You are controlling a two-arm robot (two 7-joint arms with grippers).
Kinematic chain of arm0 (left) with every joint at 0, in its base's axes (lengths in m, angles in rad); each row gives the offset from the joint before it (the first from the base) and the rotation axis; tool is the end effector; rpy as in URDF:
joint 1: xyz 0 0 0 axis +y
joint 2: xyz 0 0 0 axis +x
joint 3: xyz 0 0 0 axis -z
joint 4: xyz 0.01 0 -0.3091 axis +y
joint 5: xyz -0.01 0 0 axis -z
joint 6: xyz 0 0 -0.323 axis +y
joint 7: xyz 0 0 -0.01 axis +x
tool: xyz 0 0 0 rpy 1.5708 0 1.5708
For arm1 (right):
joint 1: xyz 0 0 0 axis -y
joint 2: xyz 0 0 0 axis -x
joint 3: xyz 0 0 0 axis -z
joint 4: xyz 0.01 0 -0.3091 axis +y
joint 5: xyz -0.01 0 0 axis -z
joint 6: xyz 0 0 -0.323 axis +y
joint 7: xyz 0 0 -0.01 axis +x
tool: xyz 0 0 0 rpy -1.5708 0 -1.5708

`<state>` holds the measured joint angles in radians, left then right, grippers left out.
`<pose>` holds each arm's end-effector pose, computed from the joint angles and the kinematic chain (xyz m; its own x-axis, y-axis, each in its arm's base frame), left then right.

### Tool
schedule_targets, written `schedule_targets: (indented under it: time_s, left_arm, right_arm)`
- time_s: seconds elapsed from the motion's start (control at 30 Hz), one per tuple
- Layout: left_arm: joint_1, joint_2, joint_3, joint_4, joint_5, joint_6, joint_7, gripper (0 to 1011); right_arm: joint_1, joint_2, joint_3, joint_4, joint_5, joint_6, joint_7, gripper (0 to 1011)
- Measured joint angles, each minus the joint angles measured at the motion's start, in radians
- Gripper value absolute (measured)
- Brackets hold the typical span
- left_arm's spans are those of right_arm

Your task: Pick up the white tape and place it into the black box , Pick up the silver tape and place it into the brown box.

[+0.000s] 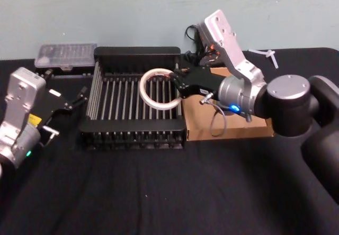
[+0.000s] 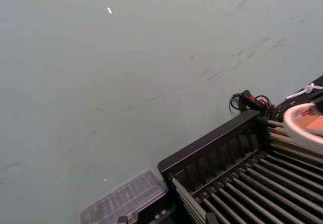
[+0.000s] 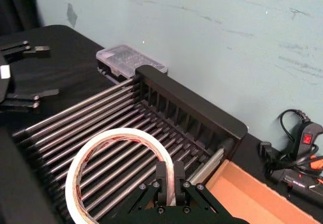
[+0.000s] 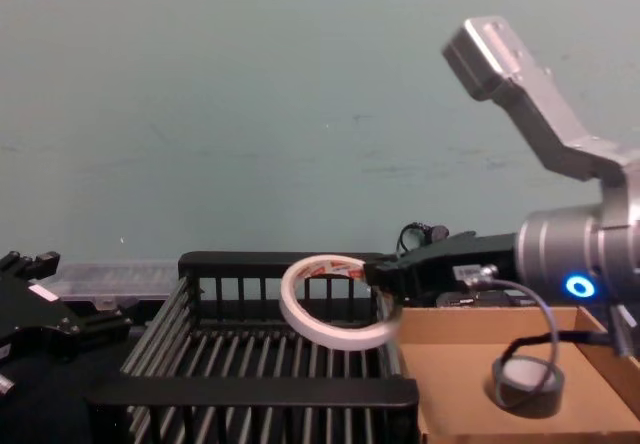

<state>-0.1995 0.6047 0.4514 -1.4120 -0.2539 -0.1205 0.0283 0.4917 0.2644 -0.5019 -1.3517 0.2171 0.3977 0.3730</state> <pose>0.3746 0.0898 -0.3204 0.2923 0.8803 0.3737 -0.9553 0.2873 0.0703 0.4553 0.0514 -0.2359 0.6732 -0.7311 0.1111 0.7177 0.6098 -0.3362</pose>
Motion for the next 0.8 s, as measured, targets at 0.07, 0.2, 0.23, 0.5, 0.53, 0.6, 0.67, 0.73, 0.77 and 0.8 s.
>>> schedule_targets:
  time_s: [0.07,0.2,0.23,0.5,0.53,0.6,0.67,0.73,0.77,0.8]
  left_arm:
    - [0.000,0.000,0.000,0.000,0.000,0.000,0.000,1001]
    - [0.000,0.000,0.000,0.000,0.000,0.000,0.000,1001]
    - [0.000,0.000,0.000,0.000,0.000,0.000,0.000,1001]
    - [0.000,0.000,0.000,0.000,0.000,0.000,0.000,1001]
    - [0.000,0.000,0.000,0.000,0.000,0.000,0.000,1001]
    - [0.000,0.000,0.000,0.000,0.000,0.000,0.000,1001]
    - [0.000,0.000,0.000,0.000,0.000,0.000,0.000,1001]
    - [0.000,0.000,0.000,0.000,0.000,0.000,0.000,1001]
    - [0.000,0.000,0.000,0.000,0.000,0.000,0.000,1001]
    - [0.000,0.000,0.000,0.000,0.000,0.000,0.000,1001]
  right_arm:
    - [0.010,-0.012,-0.001,0.021,-0.004,-0.007,-0.001,91]
    - [0.042,-0.047,-0.005,0.086,-0.020,-0.030,-0.009,91]
    - [0.046,-0.053,-0.005,0.096,-0.023,-0.033,-0.010,91]
    - [0.094,-0.111,-0.004,0.199,-0.053,-0.068,-0.027,91]
    - [0.094,-0.111,-0.004,0.199,-0.053,-0.068,-0.027,91]
    - [0.110,-0.132,-0.005,0.238,-0.065,-0.079,-0.031,91]
    - [0.117,-0.142,-0.005,0.258,-0.071,-0.084,-0.033,91]
    - [0.124,-0.150,-0.005,0.278,-0.075,-0.088,-0.035,91]
    - [0.131,-0.160,-0.004,0.296,-0.080,-0.092,-0.037,91]
    - [0.133,-0.163,-0.004,0.304,-0.082,-0.094,-0.038,91]
